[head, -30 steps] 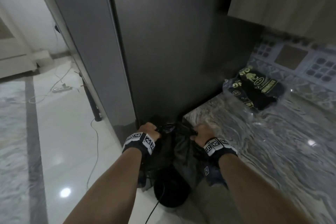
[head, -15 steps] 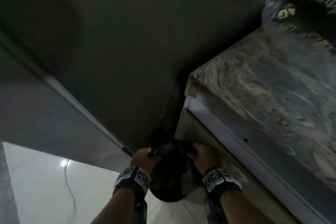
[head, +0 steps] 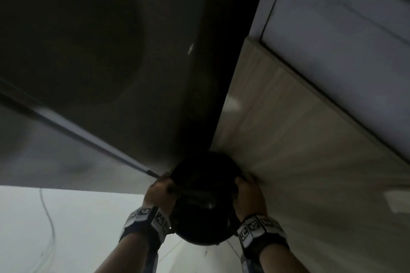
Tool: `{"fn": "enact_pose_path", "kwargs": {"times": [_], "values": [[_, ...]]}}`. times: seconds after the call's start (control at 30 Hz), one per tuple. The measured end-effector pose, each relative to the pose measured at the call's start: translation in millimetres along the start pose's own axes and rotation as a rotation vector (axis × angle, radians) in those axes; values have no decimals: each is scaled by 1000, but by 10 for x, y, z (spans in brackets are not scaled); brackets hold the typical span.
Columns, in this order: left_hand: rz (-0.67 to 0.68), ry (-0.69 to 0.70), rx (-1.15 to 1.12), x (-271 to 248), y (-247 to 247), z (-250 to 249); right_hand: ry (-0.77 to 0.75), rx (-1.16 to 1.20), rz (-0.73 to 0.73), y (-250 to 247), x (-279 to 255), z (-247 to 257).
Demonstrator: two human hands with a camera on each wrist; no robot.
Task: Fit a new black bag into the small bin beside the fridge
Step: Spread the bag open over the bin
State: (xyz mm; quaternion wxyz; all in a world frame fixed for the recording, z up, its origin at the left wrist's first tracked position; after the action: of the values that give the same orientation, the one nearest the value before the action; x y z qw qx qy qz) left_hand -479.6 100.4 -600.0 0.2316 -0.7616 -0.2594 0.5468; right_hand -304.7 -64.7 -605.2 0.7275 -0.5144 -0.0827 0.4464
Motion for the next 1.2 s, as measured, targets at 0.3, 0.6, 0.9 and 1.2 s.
{"fn": "enact_pose_path", "kwargs": {"times": [0.3, 0.6, 0.9, 1.2], "values": [[-50, 83, 141, -40, -78, 90, -11, 279, 402, 182, -153, -70], [117, 140, -217, 312, -147, 225, 67, 466, 249, 223, 62, -374], [-206, 353, 57, 519, -190, -93, -1, -6, -70, 127, 668, -228], [-78, -108, -136, 908, 52, 413, 169, -165, 326, 797, 646, -527]]}}
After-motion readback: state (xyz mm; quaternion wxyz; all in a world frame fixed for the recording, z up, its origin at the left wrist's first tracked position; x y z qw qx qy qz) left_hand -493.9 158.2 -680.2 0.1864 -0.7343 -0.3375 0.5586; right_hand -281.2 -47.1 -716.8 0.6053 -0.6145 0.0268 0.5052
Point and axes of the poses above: each hand's wrist, its own x-axis towards the middle knuckle, its own y-axis out of the palm, z = x × y, the point moved 10 cm from there along x, towards the middle knuckle, and after that the axes turned 11 degrees about -y, right-handed, at the moved point
